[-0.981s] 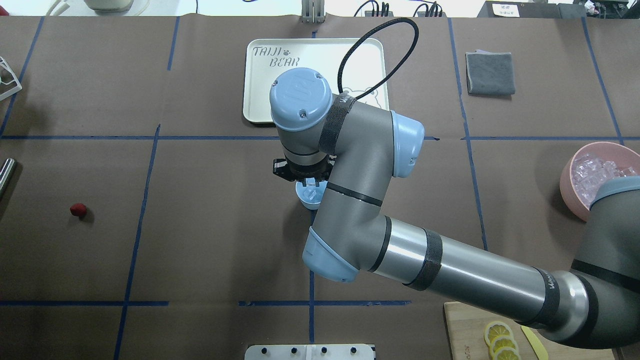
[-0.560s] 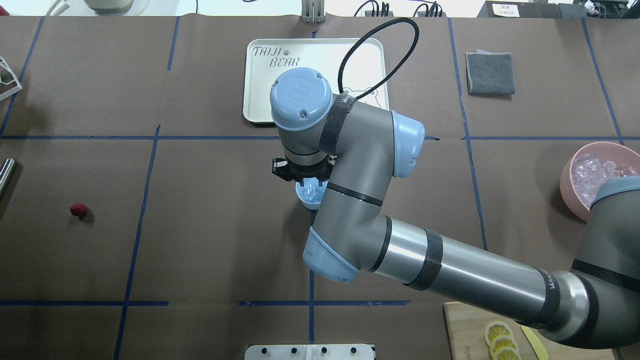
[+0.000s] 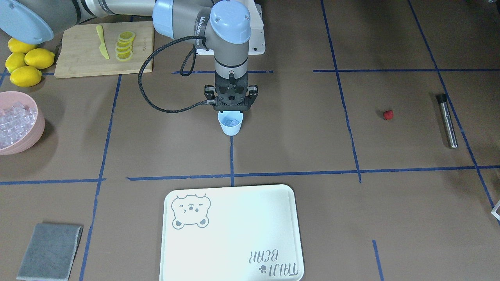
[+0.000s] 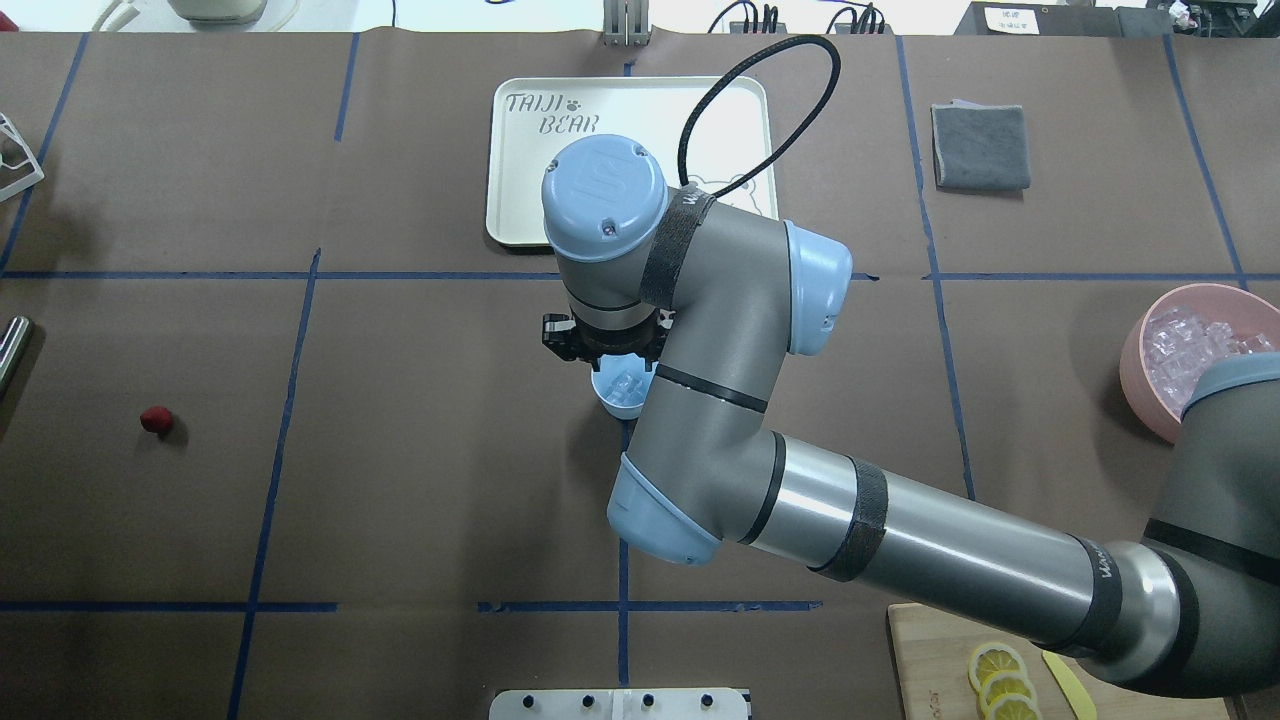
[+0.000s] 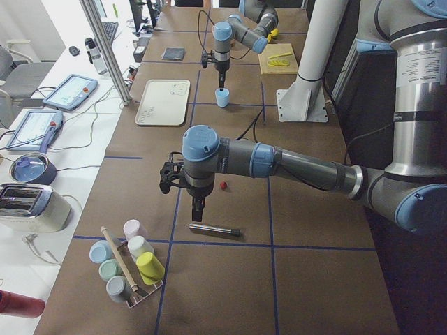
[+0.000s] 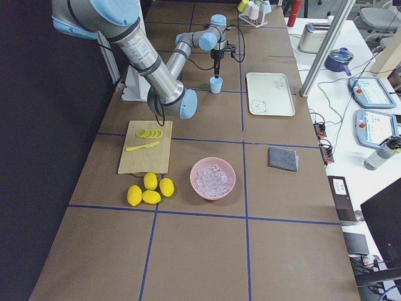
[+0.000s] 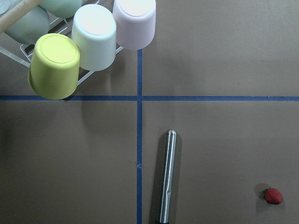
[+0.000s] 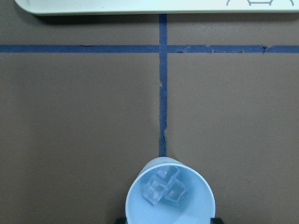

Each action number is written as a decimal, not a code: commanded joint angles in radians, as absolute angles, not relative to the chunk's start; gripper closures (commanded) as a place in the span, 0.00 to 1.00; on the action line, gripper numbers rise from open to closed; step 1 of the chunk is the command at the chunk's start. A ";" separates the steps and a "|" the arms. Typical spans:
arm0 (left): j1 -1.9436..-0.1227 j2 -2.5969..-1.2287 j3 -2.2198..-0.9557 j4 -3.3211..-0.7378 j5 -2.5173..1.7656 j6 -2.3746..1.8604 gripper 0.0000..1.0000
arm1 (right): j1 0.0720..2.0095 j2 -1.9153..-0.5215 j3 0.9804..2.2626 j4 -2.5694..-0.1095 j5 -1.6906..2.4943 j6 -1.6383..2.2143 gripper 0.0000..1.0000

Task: Mash ice and strawberries in cup
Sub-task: 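Lower the right gripper into the cup and open it to drop the ice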

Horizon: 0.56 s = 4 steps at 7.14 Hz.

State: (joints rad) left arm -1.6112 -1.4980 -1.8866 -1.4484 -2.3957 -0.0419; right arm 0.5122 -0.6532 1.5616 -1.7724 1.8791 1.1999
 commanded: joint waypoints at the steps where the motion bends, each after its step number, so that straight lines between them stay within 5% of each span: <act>1: -1.582 -1.499 -1.890 -1.450 -2.388 -0.041 0.00 | 0.512 -0.650 1.581 -1.772 1.864 1.203 0.00; 4: -1.525 -1.500 -1.894 -1.526 -2.393 -0.043 0.00 | 0.561 -0.655 1.641 -1.782 1.852 1.198 0.00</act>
